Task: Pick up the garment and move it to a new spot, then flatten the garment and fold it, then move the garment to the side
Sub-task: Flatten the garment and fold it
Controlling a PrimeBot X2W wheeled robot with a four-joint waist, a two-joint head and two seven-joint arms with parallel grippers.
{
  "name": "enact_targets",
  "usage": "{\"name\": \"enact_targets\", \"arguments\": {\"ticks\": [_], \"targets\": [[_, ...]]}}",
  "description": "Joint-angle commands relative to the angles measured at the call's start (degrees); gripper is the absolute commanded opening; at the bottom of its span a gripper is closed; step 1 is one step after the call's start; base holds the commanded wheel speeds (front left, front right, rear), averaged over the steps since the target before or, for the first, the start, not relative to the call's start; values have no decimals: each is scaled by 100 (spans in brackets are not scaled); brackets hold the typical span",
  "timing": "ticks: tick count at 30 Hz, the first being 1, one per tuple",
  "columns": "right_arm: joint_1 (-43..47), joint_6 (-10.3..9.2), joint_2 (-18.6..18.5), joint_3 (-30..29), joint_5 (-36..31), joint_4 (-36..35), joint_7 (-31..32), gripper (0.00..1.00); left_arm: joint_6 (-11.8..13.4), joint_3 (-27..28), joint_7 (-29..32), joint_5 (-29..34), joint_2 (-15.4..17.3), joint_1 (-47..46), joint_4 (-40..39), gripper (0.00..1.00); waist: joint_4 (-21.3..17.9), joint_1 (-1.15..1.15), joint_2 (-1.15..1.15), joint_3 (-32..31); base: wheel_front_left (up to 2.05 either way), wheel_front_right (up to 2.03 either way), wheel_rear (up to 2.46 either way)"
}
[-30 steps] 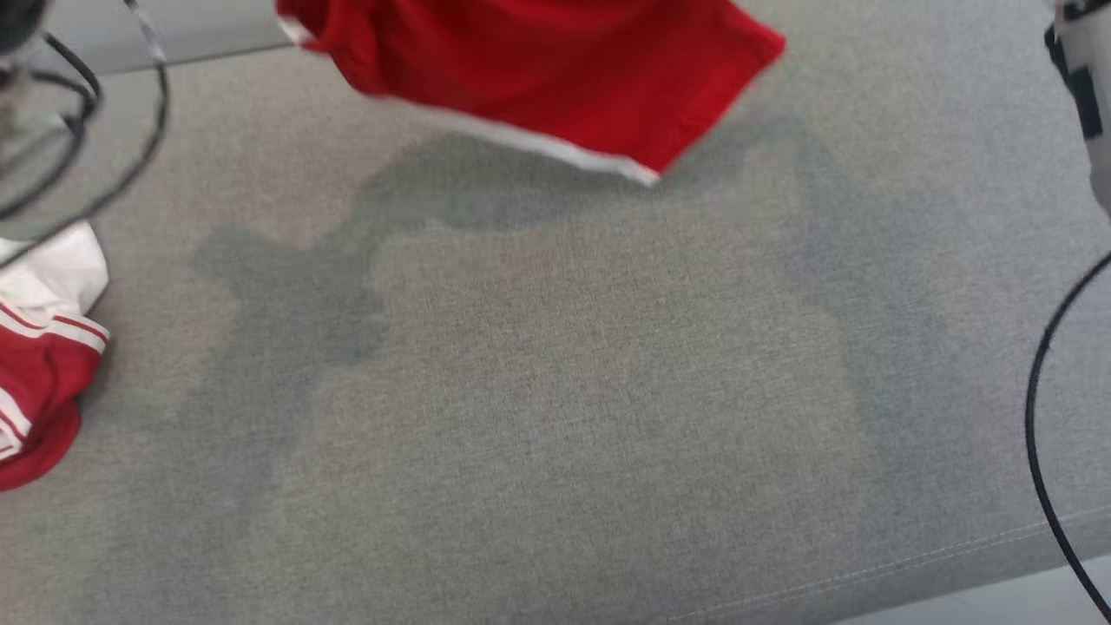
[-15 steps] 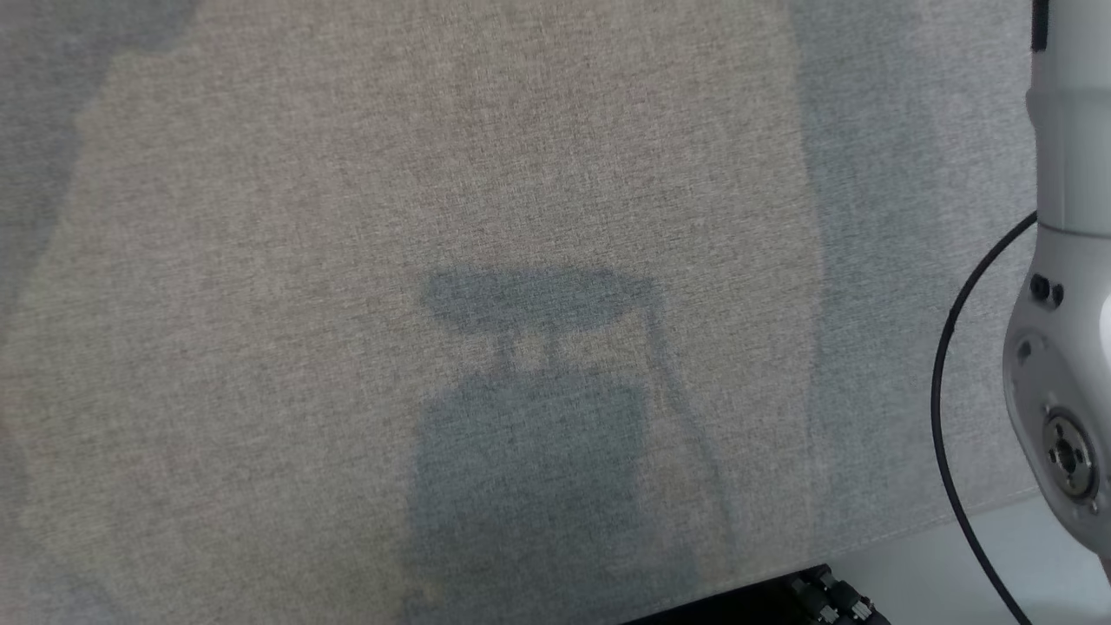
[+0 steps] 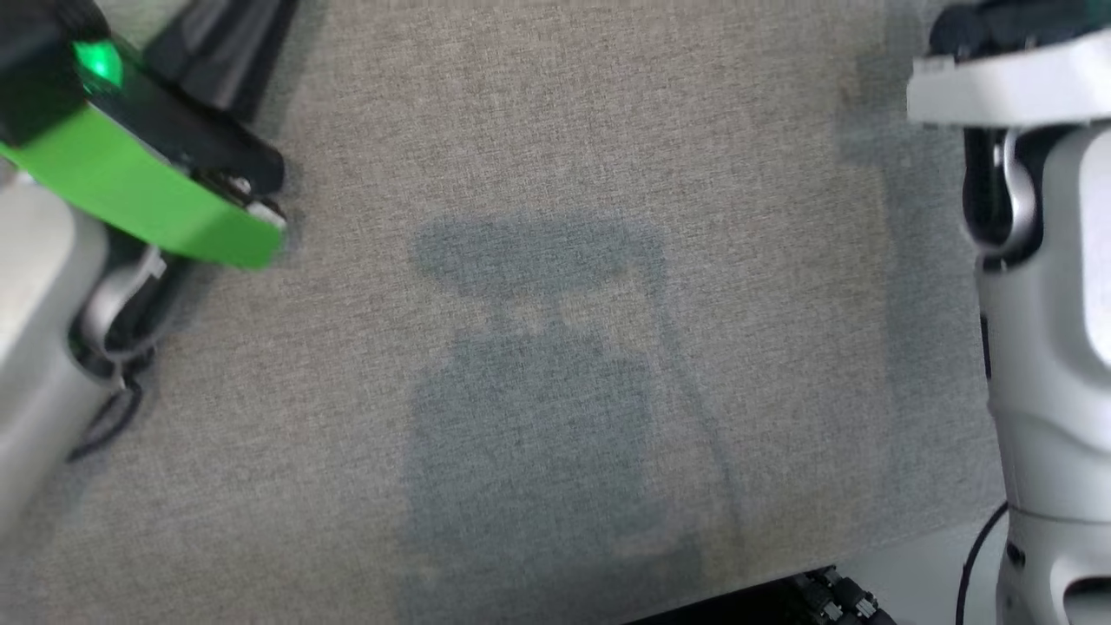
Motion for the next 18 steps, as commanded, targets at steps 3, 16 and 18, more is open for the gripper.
{"name": "enact_targets", "arguments": {"ticks": [3, 16, 18], "targets": [[883, -6, -151, -86, -121, -244, -17, 0, -18, 37, -18, 471, -143, 782, -169, 0, 283, 0, 0, -877, 0, 0, 0], [3364, -7, -262, -379, 95, -623, -18, 0, -19, 411, -18, 1268, -591, 3153, -346, 0, 431, 0, 0, -2140, 0, 0, 0], [3721, -7, -293, -420, 102, -770, -18, 0, -19, 352, -18, 1393, -578, 3387, -371, 0, 484, 0, 0, -2300, 0, 0, 0]]}}
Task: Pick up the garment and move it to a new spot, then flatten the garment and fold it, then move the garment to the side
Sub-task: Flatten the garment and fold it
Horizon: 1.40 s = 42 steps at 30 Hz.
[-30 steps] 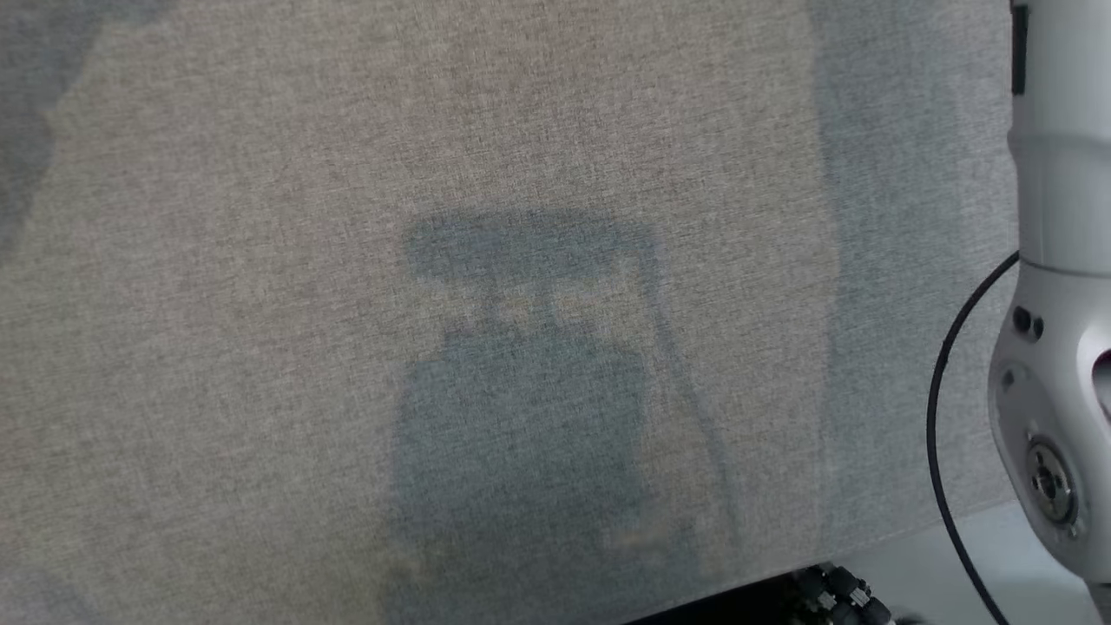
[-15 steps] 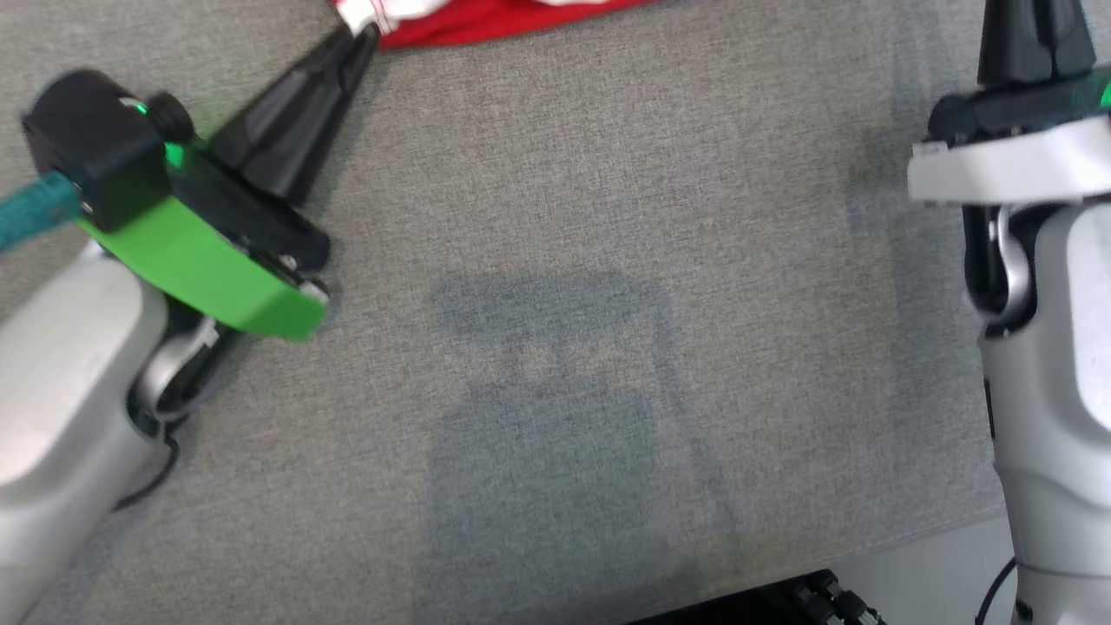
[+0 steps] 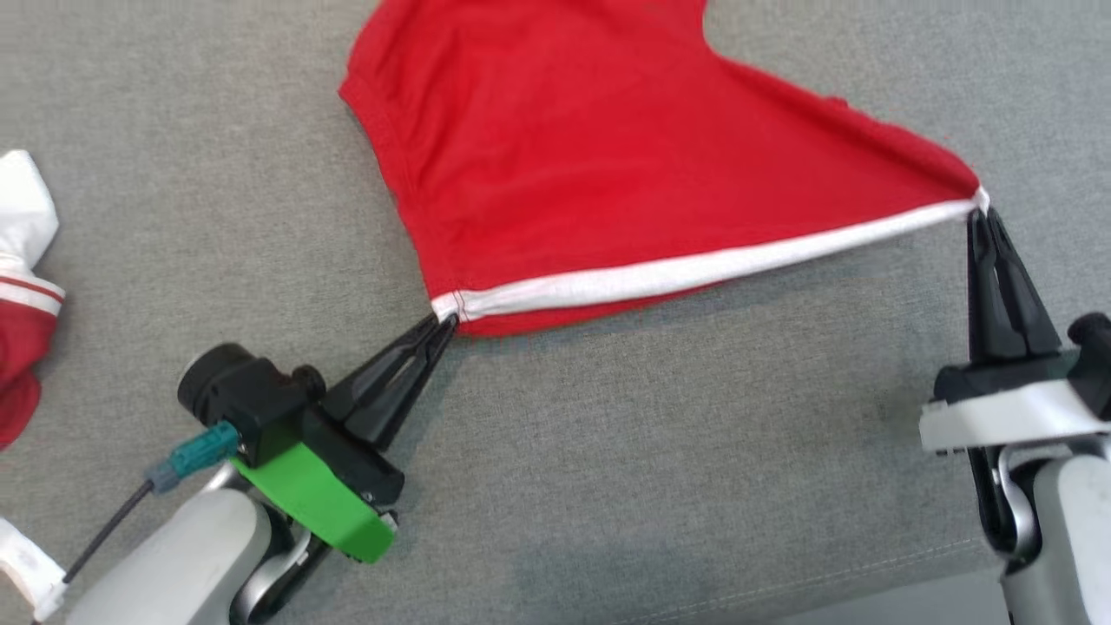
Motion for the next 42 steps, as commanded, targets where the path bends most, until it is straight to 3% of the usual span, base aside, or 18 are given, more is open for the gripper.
{"name": "enact_targets", "arguments": {"ticks": [1, 11, 17, 24, 31, 42], "targets": [[332, -8, -57, -58, 23, -89, -17, 0, -19, 1, -15, 57, -18, 207, -33, 0, 224, 1, 0, -591, 0, 0, 0], [1812, -8, -172, -102, -54, -798, -17, 0, -19, 111, -16, 169, 43, 1200, -399, 0, 363, 1, 0, -1159, 0, 0, 0], [1872, -8, -290, 19, -15, -857, -17, 0, -19, 83, -16, -248, -41, 1315, -607, 0, 404, 1, 0, -1194, 0, 0, 0], [747, -7, -254, 118, 116, -218, 228, 0, -19, -80, -16, -904, -278, 686, -291, 0, 474, 1, 0, -831, 0, 0, 0], [-725, -7, -338, 52, 72, 653, 793, 0, -19, -301, -15, -2155, -569, -216, 65, 0, 816, 1, 0, -318, 0, 0, 0], [-2982, -7, -358, 420, -51, 2162, 1394, 0, -19, -250, 181, -3930, -945, -1337, 882, 0, 1281, 1, 0, 433, 0, 0, 0]]}}
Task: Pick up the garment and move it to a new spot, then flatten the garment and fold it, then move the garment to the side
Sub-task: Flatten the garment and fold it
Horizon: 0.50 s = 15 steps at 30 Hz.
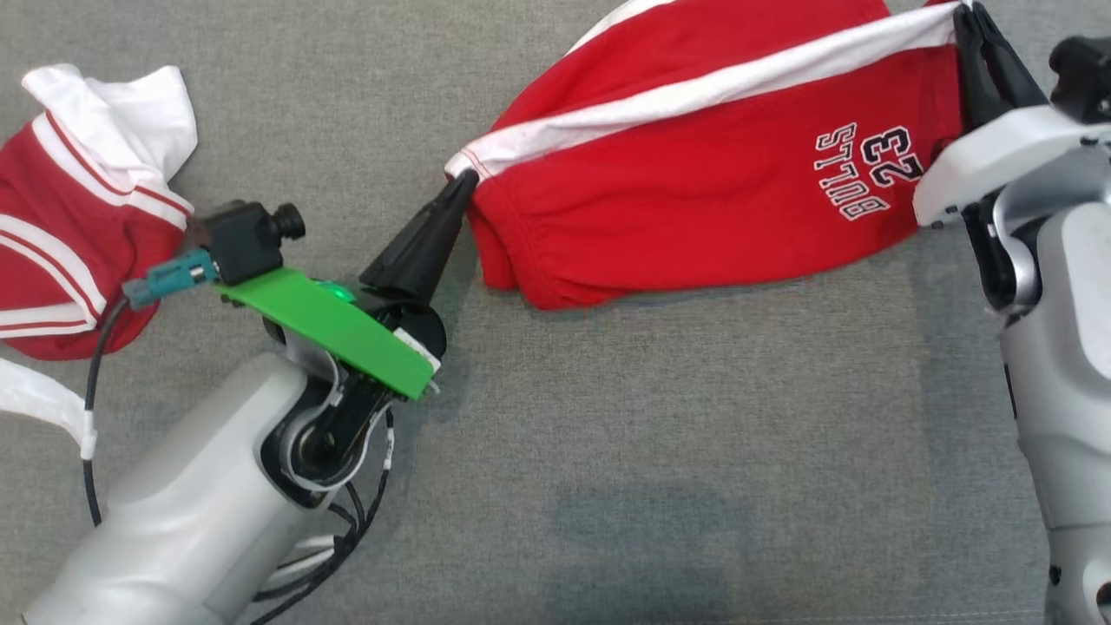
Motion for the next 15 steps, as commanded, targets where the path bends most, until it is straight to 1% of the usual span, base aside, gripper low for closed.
{"name": "enact_targets", "arguments": {"ticks": [1, 4, 9, 14, 15], "targets": [[-372, -7, 1, 57, -39, 246, 69, 0, -19, 26, 28, -198, -2, -240, 50, 0, 269, 0, 0, 371, 0, 0, 0], [-845, -6, 38, 69, -135, 626, 56, 0, -19, 68, -15, -352, -15, -473, 99, 0, 350, 0, 0, 522, 0, 0, 0], [-1531, -7, 63, -19, -472, 1230, 88, 0, -19, 65, -79, -444, -69, -743, 198, 0, 460, 0, 0, 706, 0, 0, 0], [-2028, -7, 142, -170, -827, 1737, 16, 0, -19, 0, -107, -470, -124, -951, 188, 0, 512, 0, 0, 818, 0, 0, 0], [-2028, -7, 142, -170, -827, 1737, 16, 0, -19, 0, -107, -470, -124, -951, 188, 0, 512, 0, 0, 818, 0, 0, 0]]}}
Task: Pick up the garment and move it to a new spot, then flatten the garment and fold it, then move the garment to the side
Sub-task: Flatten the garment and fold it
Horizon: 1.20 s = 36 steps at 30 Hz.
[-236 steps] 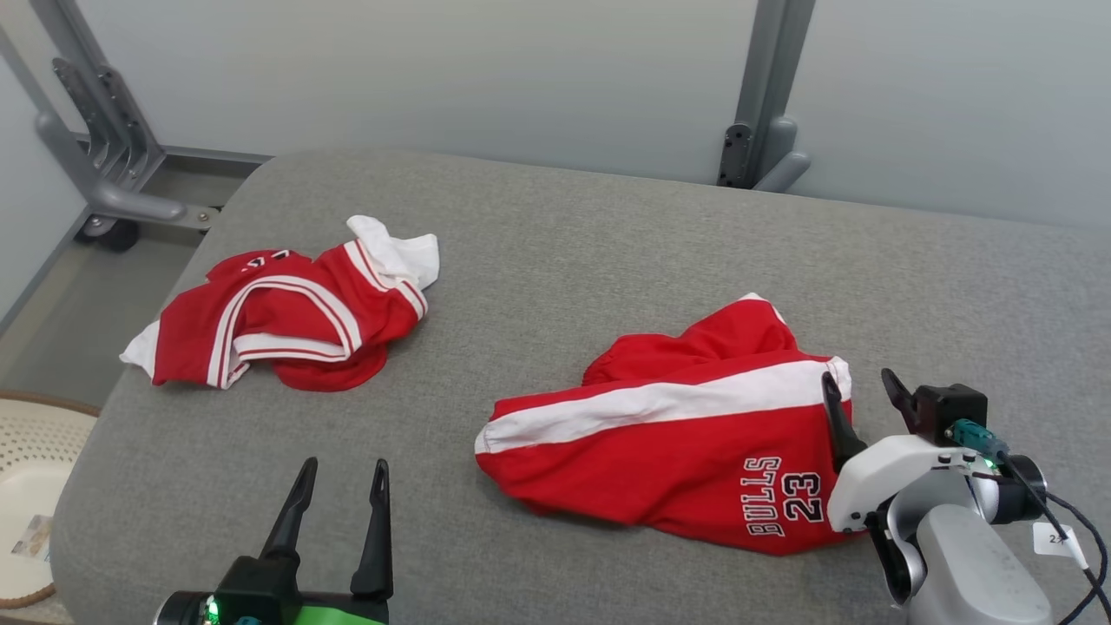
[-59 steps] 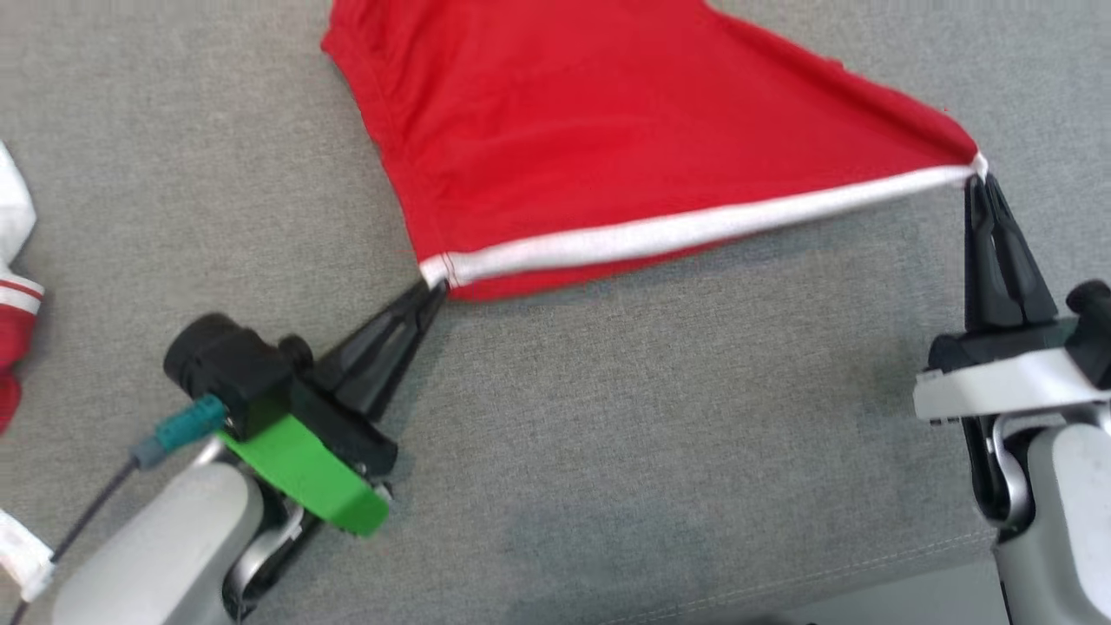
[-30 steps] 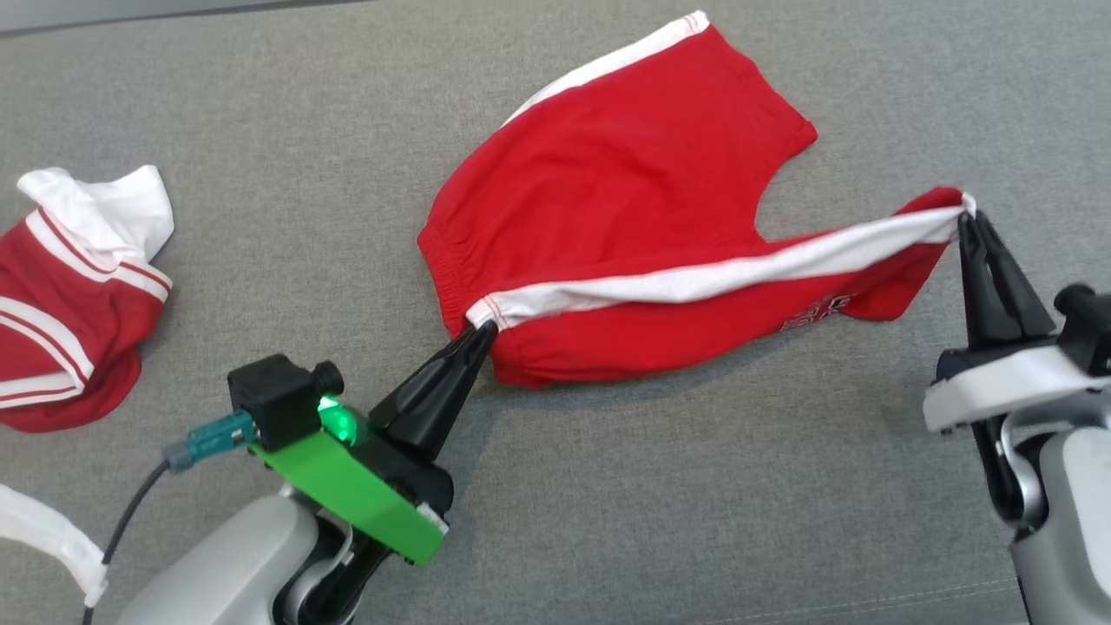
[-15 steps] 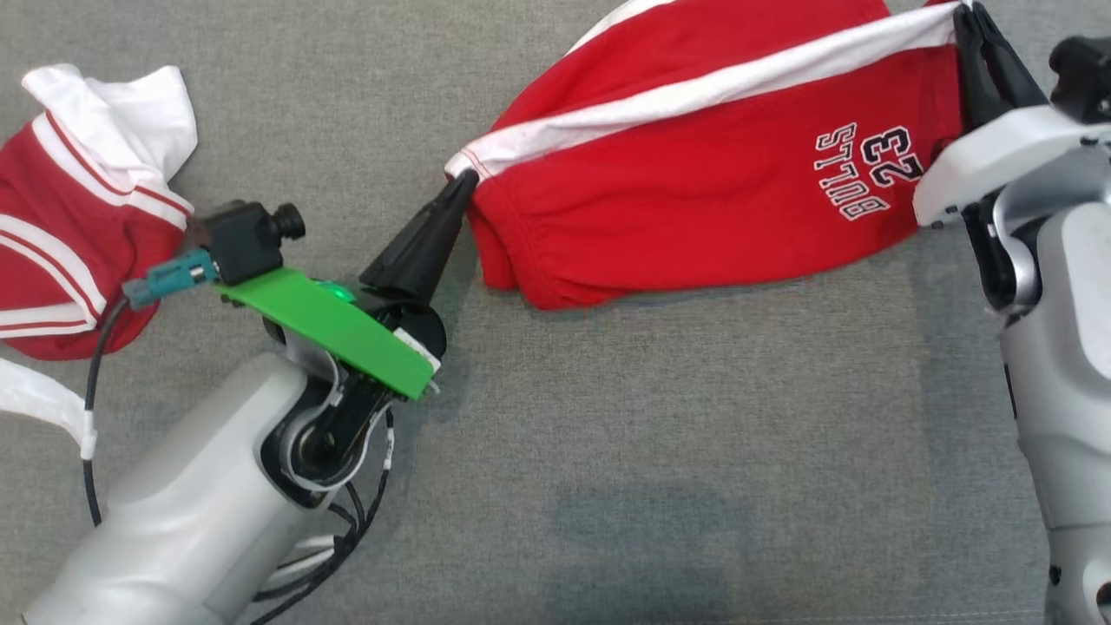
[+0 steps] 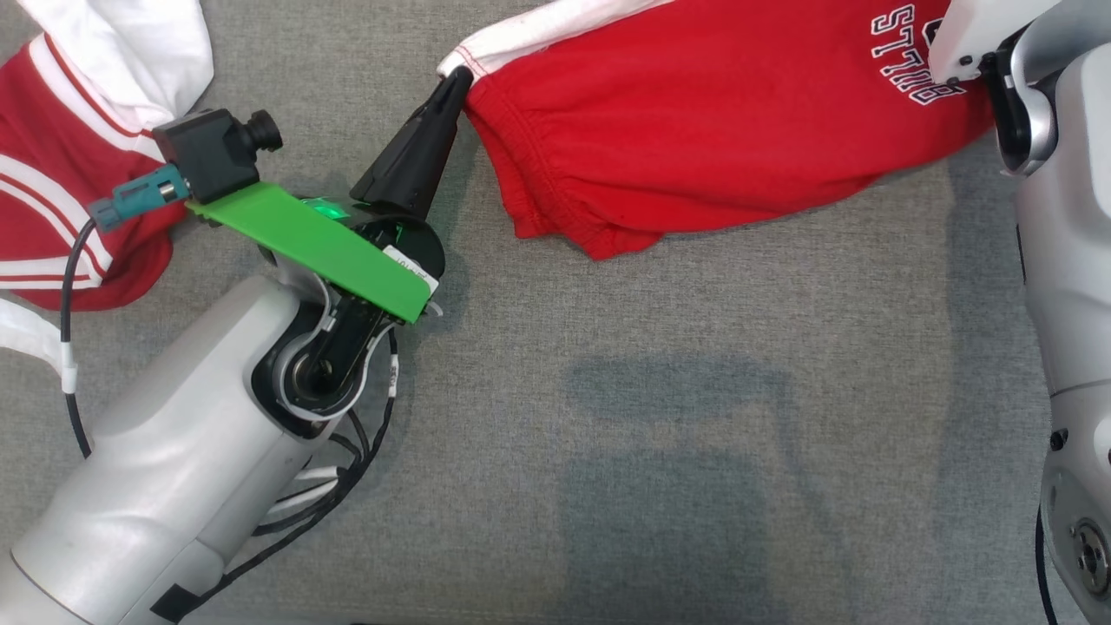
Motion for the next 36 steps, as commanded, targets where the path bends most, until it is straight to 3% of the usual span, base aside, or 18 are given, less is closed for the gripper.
{"name": "enact_targets", "arguments": {"ticks": [1, 8, 9, 10, 11, 12, 17, 23, 29, 36], "targets": [[-128, -8, -16, -54, -95, 95, -73, 0, -19, 8, -37, 7, -25, -123, -13, 0, 69, 0, 0, 80, 0, 0, 0], [-500, -8, 113, -207, -481, 657, -373, 2, -19, -52, -82, 136, -42, -233, 135, 0, 76, 0, 0, 107, 0, 0, 0], [-530, -8, 140, -213, -505, 729, -430, 20, -19, -56, -90, 172, -37, -240, 192, 0, 72, 0, 0, 102, 0, 0, 0], [-547, -8, 163, -227, -533, 805, -504, 73, -19, -59, -96, 189, -45, -238, 253, 24, 66, 0, 0, 93, 0, 0, 0], [-557, -7, 186, -226, -563, 864, -600, 100, -19, -54, -101, 221, -57, -230, 321, 49, 59, 0, 0, 80, 0, 0, 0], [-561, -8, 211, -253, -564, 921, -709, 100, -19, -43, -96, 272, -67, -223, 410, 100, 53, 0, 0, 63, 0, 0, 0], [-331, -7, 315, -361, -419, 1069, -1255, 100, -19, 262, -101, 984, -116, -60, 711, 100, 30, 0, 0, -162, 0, 0, 0], [240, -8, 223, -175, 251, 1201, -1386, 100, -19, 1174, -98, 2963, -199, 655, 689, 100, 7, 0, 0, -615, 0, 0, 0], [622, -7, -298, 163, 989, 1376, -832, 100, -19, 2126, -98, 4845, -611, 1805, 122, 100, 213, 0, 0, -1004, 0, 0, 0], [782, -7, -853, 577, 1613, 1443, 243, 100, -18, 2743, -99, 5910, -1253, 2850, -392, 100, 607, 0, 0, -1187, 0, 0, 0]]}}
